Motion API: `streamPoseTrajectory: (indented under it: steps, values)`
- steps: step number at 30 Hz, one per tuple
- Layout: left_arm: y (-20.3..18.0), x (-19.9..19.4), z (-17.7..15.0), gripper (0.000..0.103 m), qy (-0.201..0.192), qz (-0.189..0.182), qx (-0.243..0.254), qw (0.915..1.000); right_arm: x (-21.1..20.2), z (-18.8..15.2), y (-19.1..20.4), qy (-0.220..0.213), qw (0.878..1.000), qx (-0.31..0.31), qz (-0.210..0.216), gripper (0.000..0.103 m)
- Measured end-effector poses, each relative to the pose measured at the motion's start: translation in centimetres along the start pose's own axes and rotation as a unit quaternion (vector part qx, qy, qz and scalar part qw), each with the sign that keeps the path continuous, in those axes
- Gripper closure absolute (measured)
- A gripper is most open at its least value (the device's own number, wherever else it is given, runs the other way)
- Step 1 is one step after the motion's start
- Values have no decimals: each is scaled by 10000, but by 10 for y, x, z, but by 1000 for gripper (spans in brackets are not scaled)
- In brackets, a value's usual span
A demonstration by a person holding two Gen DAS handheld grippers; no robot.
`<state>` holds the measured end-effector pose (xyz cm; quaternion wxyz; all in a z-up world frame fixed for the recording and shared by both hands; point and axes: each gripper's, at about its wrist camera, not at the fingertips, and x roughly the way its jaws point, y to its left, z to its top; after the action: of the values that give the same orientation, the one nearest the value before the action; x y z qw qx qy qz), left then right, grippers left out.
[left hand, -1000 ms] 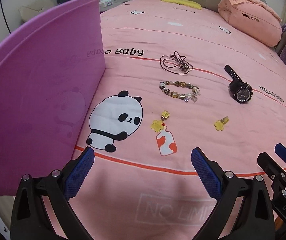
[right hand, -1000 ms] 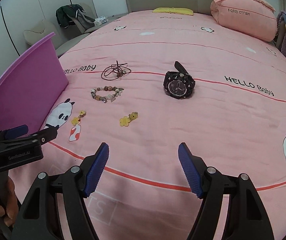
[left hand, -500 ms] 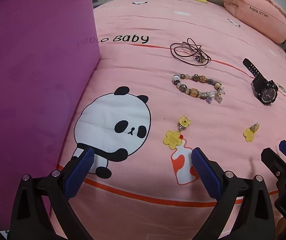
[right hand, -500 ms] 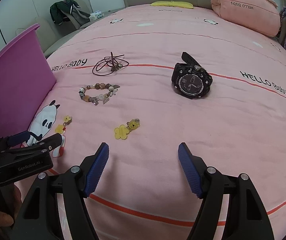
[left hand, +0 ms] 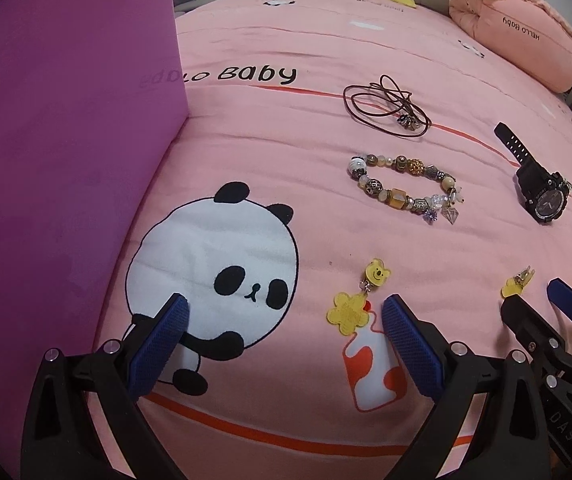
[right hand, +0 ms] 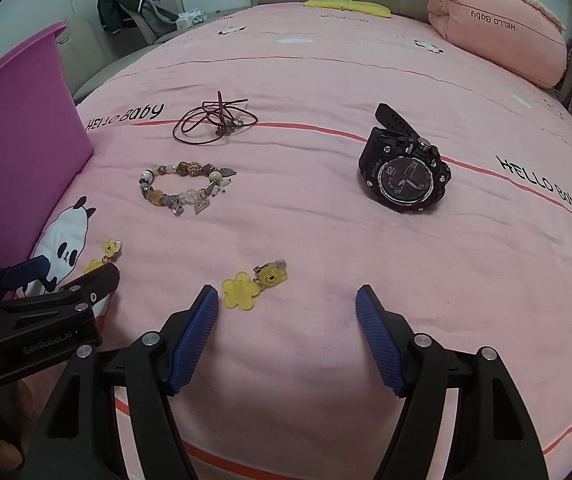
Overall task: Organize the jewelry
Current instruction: 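Grasp the yellow flower charm with the left tool while the right tool grasps the yellow bear charm, then lift both held charms and carry them over the purple basin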
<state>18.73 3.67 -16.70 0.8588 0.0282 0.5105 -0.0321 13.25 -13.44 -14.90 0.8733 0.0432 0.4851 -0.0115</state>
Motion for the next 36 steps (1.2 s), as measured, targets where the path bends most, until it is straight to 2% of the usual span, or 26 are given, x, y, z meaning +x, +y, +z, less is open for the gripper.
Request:
streamPoseTrajectory:
  steps: [8,12,13,16,19,21,22,23,24,26,27,30,36]
  values:
    - [-7,3,-1,8,-139,42,57,9999,8,-1,7,-63,9994,-209,-274,35]
    - [-15,0,-6,20,-227,25,181,9996,10,-2,11,-69,9989,-303,-345,38]
    - [-16,-1,-7,22,-246,-4,200,9995,10,-2,14,-78,9987,-371,-353,42]
    - [-18,-5,-8,33,-266,-108,229,9993,10,-4,23,-96,9972,-620,-418,54]
    - [-22,-8,-10,48,-280,-218,290,9990,9,-4,30,-108,9959,-779,-456,67]
    - [-23,-11,-12,65,-275,-303,317,9987,9,-4,30,-95,9958,-791,-454,74]
    - [-24,-12,-12,70,-267,-351,331,9985,9,-4,30,-86,9960,-776,-435,75]
    - [-25,-13,-13,79,-255,-402,338,9983,8,-3,28,-70,9964,-738,-400,79]
    - [-26,-14,-13,83,-241,-449,336,9981,8,-2,26,-49,9966,-707,-421,89]
    - [-25,-15,-13,83,-211,-506,295,9981,7,-2,22,-17,9974,-621,-372,98]
    - [-23,-15,-13,83,-191,-546,263,9980,6,-2,20,0,9978,-575,-336,100]
    - [-19,-19,-13,83,-135,-686,123,9975,2,-3,15,11,9989,-431,-194,100]
    - [-20,-26,-18,83,-93,-700,153,9974,-7,-9,10,13,9997,-250,-48,100]
